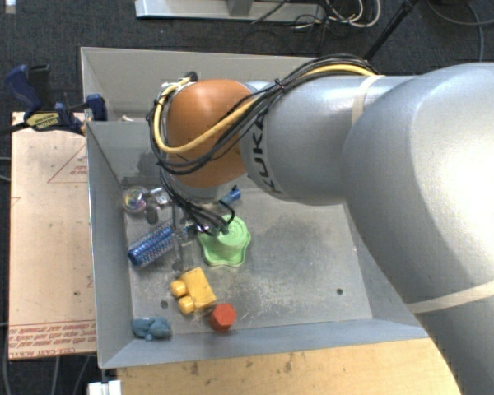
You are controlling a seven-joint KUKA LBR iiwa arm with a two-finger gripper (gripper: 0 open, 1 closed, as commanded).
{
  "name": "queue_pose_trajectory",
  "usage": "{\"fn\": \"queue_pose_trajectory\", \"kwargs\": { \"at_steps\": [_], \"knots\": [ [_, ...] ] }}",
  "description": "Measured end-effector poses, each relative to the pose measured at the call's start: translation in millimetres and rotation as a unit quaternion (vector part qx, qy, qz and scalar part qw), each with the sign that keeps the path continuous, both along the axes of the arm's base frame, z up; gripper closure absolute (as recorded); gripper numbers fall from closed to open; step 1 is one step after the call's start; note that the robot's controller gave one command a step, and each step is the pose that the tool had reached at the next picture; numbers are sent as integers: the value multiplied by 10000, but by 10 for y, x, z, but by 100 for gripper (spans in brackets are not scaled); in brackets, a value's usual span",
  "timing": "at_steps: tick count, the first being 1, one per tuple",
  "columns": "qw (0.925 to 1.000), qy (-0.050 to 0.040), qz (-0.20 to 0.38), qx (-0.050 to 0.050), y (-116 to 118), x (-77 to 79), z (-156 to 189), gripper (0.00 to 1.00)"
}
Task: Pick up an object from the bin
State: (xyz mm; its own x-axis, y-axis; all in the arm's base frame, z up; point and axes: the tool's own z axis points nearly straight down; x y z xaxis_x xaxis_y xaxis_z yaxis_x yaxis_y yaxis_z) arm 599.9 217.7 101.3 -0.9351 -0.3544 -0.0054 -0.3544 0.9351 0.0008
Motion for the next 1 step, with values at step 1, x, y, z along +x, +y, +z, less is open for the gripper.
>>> {"fn": "queue_pose_trajectory", "kwargs": {
  "at_steps": [1],
  "knots": [
    [9989, 0, 471, 1, 248, 158, -10, 0]
  ]
}}
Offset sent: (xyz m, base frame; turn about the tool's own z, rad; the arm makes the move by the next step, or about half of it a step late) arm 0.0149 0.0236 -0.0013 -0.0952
